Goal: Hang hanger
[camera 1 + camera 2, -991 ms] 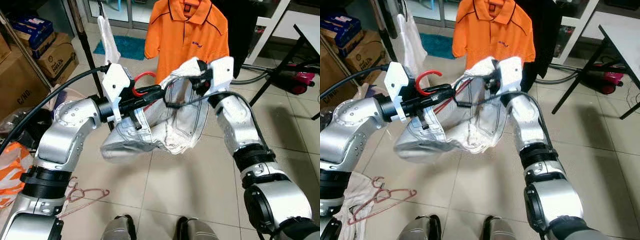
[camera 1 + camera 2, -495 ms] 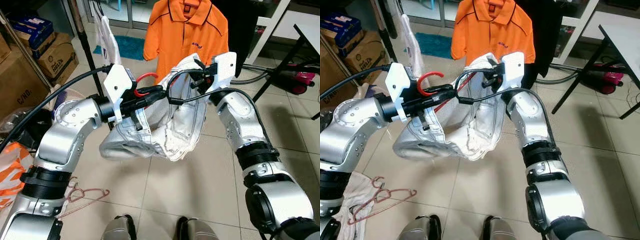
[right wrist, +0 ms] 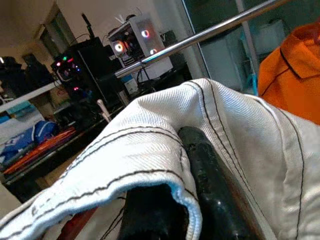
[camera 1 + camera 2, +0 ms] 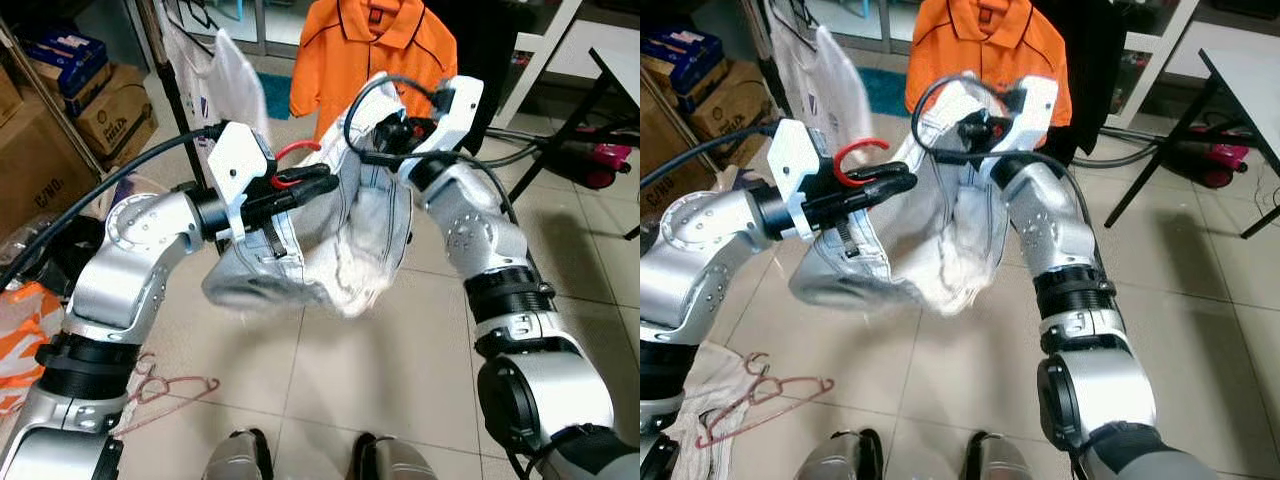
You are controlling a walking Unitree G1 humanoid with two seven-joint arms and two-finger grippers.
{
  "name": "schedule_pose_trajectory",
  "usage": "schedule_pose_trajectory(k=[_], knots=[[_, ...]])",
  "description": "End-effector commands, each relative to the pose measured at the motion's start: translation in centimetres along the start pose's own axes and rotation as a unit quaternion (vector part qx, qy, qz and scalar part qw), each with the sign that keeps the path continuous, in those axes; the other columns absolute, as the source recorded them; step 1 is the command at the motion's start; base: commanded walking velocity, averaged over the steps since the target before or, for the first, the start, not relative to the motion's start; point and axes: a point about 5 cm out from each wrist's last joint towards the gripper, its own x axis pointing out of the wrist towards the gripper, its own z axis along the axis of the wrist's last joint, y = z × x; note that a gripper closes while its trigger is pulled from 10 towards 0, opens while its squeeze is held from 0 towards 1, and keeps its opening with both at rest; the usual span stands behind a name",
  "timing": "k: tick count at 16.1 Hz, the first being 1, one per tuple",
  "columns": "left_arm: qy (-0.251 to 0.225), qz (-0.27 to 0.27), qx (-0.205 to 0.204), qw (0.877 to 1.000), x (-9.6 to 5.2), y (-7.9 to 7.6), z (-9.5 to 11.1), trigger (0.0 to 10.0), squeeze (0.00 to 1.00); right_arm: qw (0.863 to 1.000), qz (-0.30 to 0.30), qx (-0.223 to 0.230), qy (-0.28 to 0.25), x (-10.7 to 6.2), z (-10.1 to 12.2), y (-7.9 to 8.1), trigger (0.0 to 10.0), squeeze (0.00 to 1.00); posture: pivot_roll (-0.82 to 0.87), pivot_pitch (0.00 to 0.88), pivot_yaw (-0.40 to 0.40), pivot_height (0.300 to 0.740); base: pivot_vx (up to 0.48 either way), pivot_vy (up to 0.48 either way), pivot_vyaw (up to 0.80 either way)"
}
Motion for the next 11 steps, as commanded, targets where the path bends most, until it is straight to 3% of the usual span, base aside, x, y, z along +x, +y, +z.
schedule_pose_trajectory(k=[1, 5, 6, 7, 9, 11], knots=[[0.075, -0.077, -0.057, 0.993, -0.3, -3.0, -3.9, 10.0, 0.00, 0.982, -0.054, -0.011, -0.183, -0.8, 9.4, -1.8, 0.0, 0.00, -0.04, 0.147, -0.041, 0.740, 0.000, 0.000, 0.00], [0.089, -0.118, -0.067, 0.987, 0.2, -4.9, -4.6, 10.0, 0.00, 0.979, -0.107, 0.016, -0.173, -0.9, 9.0, -3.3, 0.0, 0.00, -0.04, 0.148, -0.041, 0.740, 0.000, 0.000, 0.00], [0.118, -0.121, -0.056, 0.984, 0.2, -5.4, -5.6, 10.0, 0.00, 0.976, -0.103, 0.045, -0.185, -0.8, 9.6, -3.2, 0.0, 0.00, -0.03, 0.149, -0.040, 0.740, 0.000, 0.000, 0.00], [0.153, -0.112, -0.036, 0.981, 0.1, -5.5, -6.9, 10.0, 0.00, 0.975, -0.083, 0.066, -0.197, -0.6, 10.3, -2.6, 0.0, 0.00, -0.03, 0.149, -0.040, 0.740, 0.000, 0.000, 0.00], [0.241, -0.032, 0.052, 0.969, 0.7, -4.5, -10.1, 10.0, 0.00, 0.981, -0.029, 0.034, -0.189, -0.4, 10.9, -1.3, 0.0, 0.00, -0.02, 0.145, -0.045, 0.740, 0.000, 0.000, 0.00], [0.311, 0.011, 0.123, 0.942, 0.7, -4.3, -12.6, 10.0, 0.00, 0.988, -0.020, -0.007, -0.151, -0.5, 9.8, -1.2, 0.0, 0.00, -0.02, 0.141, -0.049, 0.740, 0.000, 0.000, 0.00]])
